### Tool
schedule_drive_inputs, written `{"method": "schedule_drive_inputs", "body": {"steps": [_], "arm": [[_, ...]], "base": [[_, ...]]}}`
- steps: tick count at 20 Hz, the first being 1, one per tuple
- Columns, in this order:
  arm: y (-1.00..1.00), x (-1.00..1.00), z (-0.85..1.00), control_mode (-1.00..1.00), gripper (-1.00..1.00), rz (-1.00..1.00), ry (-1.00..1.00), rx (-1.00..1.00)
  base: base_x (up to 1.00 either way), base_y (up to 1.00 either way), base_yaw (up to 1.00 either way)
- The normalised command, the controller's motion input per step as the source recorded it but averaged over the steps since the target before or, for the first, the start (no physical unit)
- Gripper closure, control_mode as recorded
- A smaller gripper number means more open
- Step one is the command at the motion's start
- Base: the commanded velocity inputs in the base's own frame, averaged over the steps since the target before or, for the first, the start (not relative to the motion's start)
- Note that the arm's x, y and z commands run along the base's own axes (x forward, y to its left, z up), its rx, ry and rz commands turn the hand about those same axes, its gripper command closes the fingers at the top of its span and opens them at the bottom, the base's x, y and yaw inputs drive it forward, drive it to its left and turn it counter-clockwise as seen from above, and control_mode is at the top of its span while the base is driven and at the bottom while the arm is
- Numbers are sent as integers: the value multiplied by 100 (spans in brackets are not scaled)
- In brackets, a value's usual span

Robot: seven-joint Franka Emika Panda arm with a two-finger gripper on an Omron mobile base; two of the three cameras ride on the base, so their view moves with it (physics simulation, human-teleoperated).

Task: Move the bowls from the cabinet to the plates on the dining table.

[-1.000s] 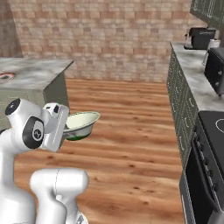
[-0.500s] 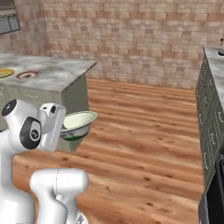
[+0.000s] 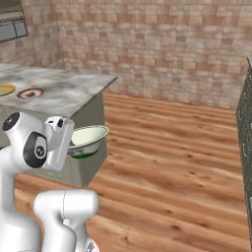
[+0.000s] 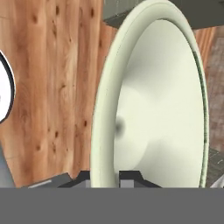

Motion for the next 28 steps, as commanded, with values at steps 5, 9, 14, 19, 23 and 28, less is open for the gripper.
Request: {"method": "schedule_drive_inputs", "body": {"steps": [5,9,14,19,23,28], "arm": [[0,0,0,100,100,0,0,0],[0,0,0,100,100,0,0,0],[0,0,0,100,100,0,0,0],[0,0,0,100,100,0,0,0],[0,0,0,100,100,0,0,0],[0,0,0,100,100,0,0,0]], "base": [[53,81,12],[39,81,7],[39,82,0],[42,77,-11],[34,68,-23],[33,61,-26]]}}
